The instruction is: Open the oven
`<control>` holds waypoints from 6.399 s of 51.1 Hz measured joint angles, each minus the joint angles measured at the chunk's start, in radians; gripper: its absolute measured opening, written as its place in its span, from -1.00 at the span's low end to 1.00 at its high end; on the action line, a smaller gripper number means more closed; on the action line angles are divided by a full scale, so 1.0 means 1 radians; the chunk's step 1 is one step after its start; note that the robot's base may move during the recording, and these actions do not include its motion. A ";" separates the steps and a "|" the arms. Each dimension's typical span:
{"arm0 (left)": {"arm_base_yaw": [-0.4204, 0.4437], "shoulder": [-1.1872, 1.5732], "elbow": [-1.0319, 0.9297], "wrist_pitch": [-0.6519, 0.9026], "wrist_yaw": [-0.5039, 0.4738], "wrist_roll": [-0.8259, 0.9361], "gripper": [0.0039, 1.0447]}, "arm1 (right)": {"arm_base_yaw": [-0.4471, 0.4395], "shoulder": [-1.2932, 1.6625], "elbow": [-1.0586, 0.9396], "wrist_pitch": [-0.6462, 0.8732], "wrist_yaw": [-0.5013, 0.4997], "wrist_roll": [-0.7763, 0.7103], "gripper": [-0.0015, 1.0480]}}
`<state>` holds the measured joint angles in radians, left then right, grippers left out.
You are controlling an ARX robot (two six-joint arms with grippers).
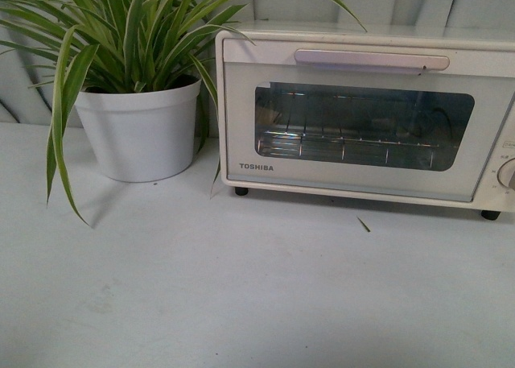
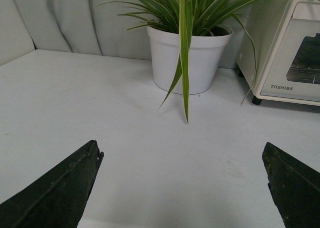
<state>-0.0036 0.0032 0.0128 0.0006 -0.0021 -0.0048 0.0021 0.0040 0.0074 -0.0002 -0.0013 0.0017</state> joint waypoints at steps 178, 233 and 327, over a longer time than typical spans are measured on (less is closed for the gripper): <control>-0.497 1.744 0.782 0.452 -0.022 -1.221 0.88 | 0.279 1.381 0.974 0.126 0.229 0.304 0.82; -0.489 1.741 0.775 0.452 -0.024 -1.231 0.88 | 0.286 1.456 1.014 0.030 0.240 0.362 0.82; -0.578 1.649 0.665 0.383 -0.270 -0.779 0.88 | 0.095 0.811 0.442 0.019 -0.070 0.388 0.82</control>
<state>-0.5812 1.6524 0.6781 0.3832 -0.2726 -0.7841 0.0967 0.8150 0.4496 0.0185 -0.0715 0.3901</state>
